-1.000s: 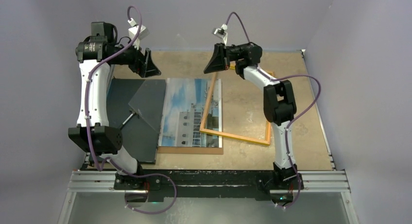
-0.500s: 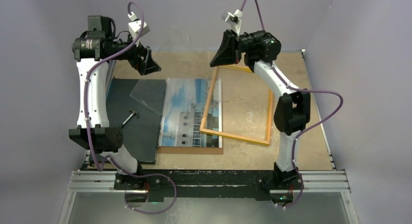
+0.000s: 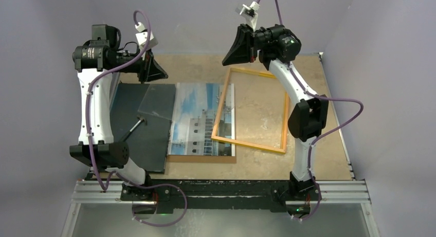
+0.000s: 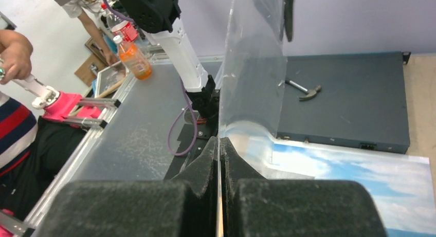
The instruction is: Put the photo into the frame
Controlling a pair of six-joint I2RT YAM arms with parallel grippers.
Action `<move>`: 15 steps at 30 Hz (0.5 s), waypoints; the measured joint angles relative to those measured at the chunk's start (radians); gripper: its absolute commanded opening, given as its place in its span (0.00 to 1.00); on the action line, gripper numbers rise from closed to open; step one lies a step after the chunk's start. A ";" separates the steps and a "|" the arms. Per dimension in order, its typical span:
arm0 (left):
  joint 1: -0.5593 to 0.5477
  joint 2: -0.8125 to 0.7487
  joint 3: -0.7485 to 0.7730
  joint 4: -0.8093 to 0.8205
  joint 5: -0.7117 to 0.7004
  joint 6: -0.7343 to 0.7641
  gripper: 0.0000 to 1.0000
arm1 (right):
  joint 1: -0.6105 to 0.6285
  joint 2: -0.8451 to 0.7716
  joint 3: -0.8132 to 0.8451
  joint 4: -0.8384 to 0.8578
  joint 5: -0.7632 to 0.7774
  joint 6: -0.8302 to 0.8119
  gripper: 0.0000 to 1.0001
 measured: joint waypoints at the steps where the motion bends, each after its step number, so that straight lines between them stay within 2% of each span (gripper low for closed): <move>1: 0.001 0.000 -0.004 -0.002 0.000 0.001 0.00 | 0.000 0.007 0.000 0.000 0.000 0.006 0.01; 2: 0.002 0.000 -0.010 -0.003 0.004 0.001 0.00 | -0.001 0.015 0.000 0.001 0.000 0.009 0.08; 4: 0.002 0.000 -0.029 -0.003 0.004 0.002 0.00 | -0.007 0.038 0.000 0.000 0.000 0.016 0.16; 5: 0.002 0.000 -0.045 -0.003 0.003 0.001 0.00 | -0.010 0.049 0.000 0.000 0.000 0.015 0.26; 7: 0.002 0.001 -0.077 -0.005 0.002 0.000 0.00 | -0.012 0.065 -0.001 -0.003 0.000 0.014 0.94; 8: 0.000 0.002 -0.095 -0.003 0.003 -0.003 0.00 | -0.011 0.070 -0.003 -0.008 0.000 0.016 0.98; 15: -0.006 -0.031 -0.206 0.113 -0.006 -0.033 0.00 | -0.016 0.074 -0.008 -0.004 0.001 -0.051 0.99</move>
